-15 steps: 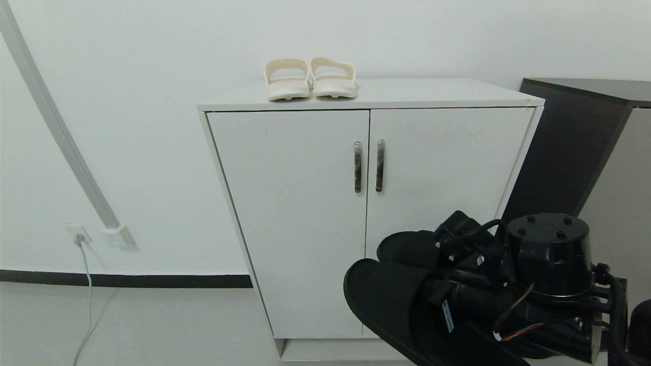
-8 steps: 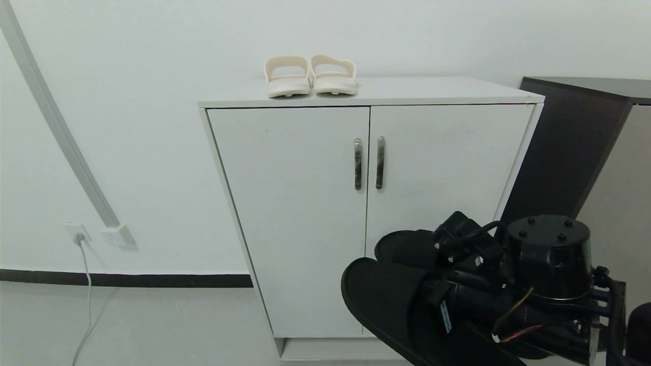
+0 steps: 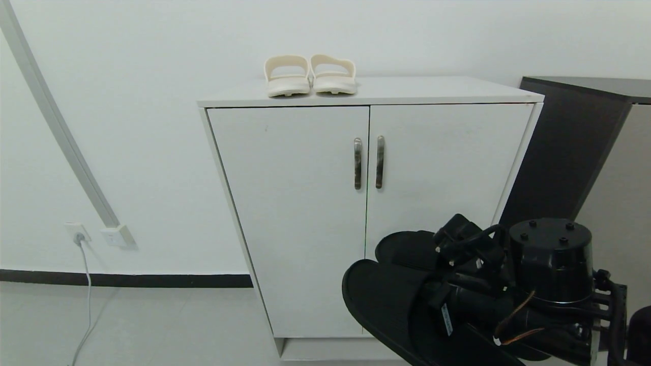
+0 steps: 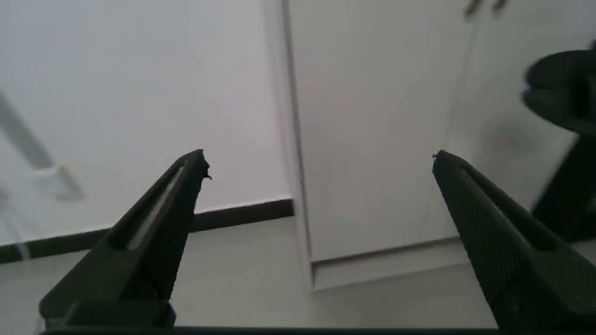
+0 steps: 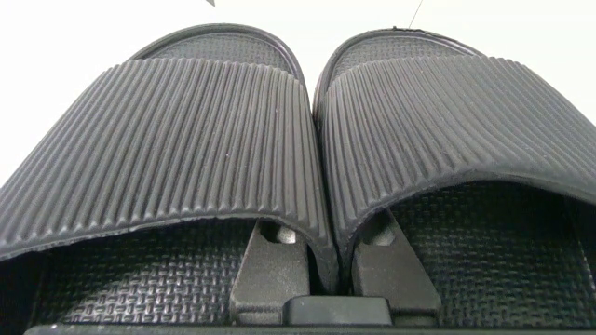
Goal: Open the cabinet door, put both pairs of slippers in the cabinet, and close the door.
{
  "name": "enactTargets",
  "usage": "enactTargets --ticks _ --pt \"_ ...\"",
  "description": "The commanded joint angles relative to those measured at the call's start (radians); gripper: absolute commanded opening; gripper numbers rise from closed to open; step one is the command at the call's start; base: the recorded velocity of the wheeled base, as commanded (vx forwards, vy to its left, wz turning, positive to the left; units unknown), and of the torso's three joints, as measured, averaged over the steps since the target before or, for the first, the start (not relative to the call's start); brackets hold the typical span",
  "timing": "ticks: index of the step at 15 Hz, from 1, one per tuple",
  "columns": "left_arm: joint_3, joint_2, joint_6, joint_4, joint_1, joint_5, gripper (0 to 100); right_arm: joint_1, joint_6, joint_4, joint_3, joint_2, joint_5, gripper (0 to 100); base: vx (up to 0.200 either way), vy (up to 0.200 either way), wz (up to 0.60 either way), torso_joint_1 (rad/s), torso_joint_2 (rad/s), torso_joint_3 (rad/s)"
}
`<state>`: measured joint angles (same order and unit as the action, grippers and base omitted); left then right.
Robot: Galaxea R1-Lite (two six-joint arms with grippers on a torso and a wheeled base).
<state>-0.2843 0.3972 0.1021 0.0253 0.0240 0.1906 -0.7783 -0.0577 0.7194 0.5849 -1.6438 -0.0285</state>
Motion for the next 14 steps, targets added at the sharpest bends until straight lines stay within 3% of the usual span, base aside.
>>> enactTargets --ticks 1,5,8,10,12,14 --pt "-0.058 0.164 0.002 0.024 -0.001 0.072 100 -0.001 -0.001 0.000 0.000 0.001 -0.001 0 0.000 0.000 0.00 0.000 0.00 0.000" --pt "-0.142 0.315 0.001 0.028 -0.072 0.193 100 -0.001 -0.001 0.000 0.000 0.002 -0.001 0 0.000 0.000 0.00 0.000 0.00 0.000" --pt "-0.271 0.492 -0.005 0.042 -0.230 0.205 100 0.001 -0.001 0.000 -0.004 0.002 -0.001 0 0.000 0.000 0.00 0.000 0.00 0.000" --pt "-0.331 0.601 -0.010 0.119 -0.311 0.204 100 0.001 -0.001 0.002 -0.011 0.004 0.001 0 0.000 0.000 0.00 0.000 0.00 0.000" --pt "-0.348 0.690 -0.064 0.251 -0.404 0.204 100 0.001 -0.001 0.003 -0.017 0.004 0.002 0 0.000 0.000 0.00 0.000 0.00 0.000" --pt "-0.349 0.756 -0.157 0.369 -0.486 0.201 100 0.001 -0.001 0.023 -0.028 0.001 0.002 0 0.000 0.000 0.00 0.000 0.00 0.000"
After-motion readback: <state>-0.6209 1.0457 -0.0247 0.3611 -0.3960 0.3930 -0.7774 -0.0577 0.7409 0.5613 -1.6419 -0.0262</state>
